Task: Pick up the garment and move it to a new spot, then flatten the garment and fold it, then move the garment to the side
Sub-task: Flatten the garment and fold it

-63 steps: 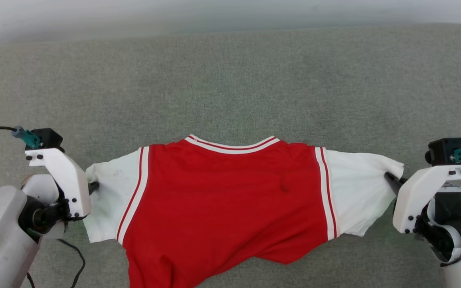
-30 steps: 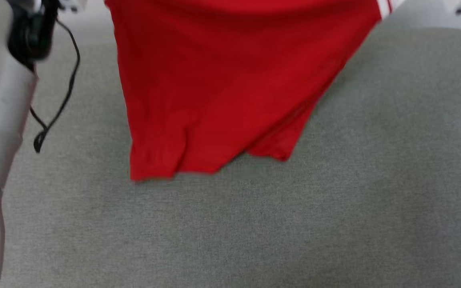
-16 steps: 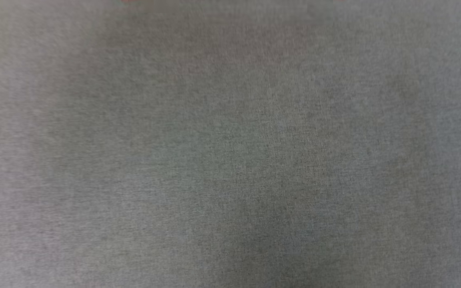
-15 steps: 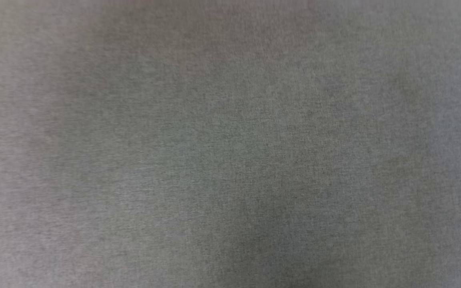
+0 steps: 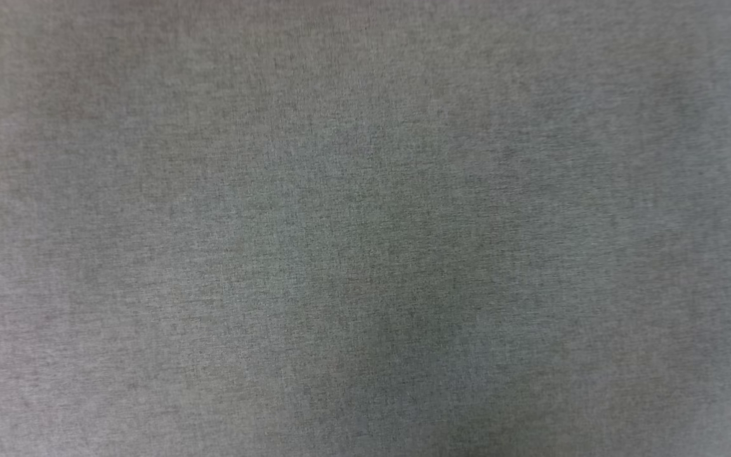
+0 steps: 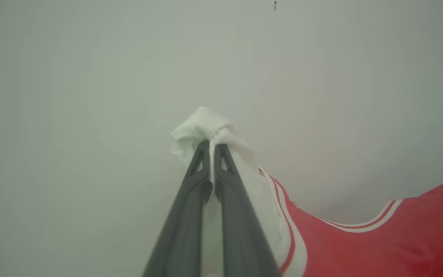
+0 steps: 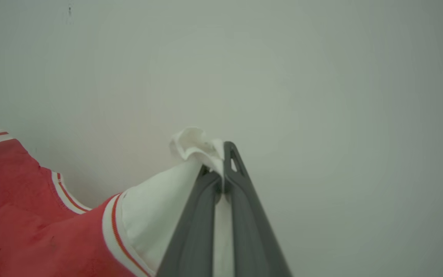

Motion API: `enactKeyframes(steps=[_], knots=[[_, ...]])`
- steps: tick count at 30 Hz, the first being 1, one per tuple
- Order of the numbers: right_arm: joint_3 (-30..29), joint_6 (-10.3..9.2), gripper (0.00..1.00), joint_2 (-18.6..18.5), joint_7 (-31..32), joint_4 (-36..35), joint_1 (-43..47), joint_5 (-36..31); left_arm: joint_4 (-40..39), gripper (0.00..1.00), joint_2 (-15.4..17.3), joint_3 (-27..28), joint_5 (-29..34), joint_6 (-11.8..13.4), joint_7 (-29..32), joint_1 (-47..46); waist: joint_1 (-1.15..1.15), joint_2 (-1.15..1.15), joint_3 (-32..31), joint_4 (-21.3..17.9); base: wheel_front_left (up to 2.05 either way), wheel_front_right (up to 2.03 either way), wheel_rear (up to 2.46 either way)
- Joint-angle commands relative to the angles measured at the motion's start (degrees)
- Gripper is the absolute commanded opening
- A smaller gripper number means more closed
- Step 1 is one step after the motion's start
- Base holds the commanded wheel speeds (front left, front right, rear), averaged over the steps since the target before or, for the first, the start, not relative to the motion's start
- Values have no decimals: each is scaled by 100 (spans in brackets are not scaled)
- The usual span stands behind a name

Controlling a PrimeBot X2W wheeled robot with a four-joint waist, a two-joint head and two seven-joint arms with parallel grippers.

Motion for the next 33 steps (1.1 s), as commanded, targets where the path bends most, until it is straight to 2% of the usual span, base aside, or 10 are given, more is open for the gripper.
enactKeyframes(steps=[1, 10, 15, 22, 28, 33], knots=[[42, -4, 0, 29, 17, 119, -59, 48, 79, 0, -14, 13, -47, -39, 2, 138, -1, 0, 111, 20, 0, 0, 0], [279, -4, 0, 215, 124, 798, 559, 379, 678, 0, -241, -4, -312, -308, -120, 750, -1, 0, -61, 88, 0, 0, 0], [413, -4, 0, 281, 170, 1084, 1409, 758, 1091, 0, -480, 31, -602, -504, -293, 1542, -1, 0, -601, 217, 0, 0, 0], [791, -4, 0, 152, 235, 1047, 3209, 1438, 1313, 0, -725, 59, -981, -669, -619, 3386, -1, 0, -1800, 375, 0, 0, 0], [1133, -4, 0, -111, 239, 695, 4900, 1891, 987, 0, -712, 110, -1134, -662, -749, 5125, -1, 0, -2786, 461, 0, 0, 0], [1235, -3, 0, -372, 219, 147, 6224, 2202, 388, 0, -598, 135, -1123, -400, -774, 6561, -1, 0, -3409, 487, 0, 0, 0]])
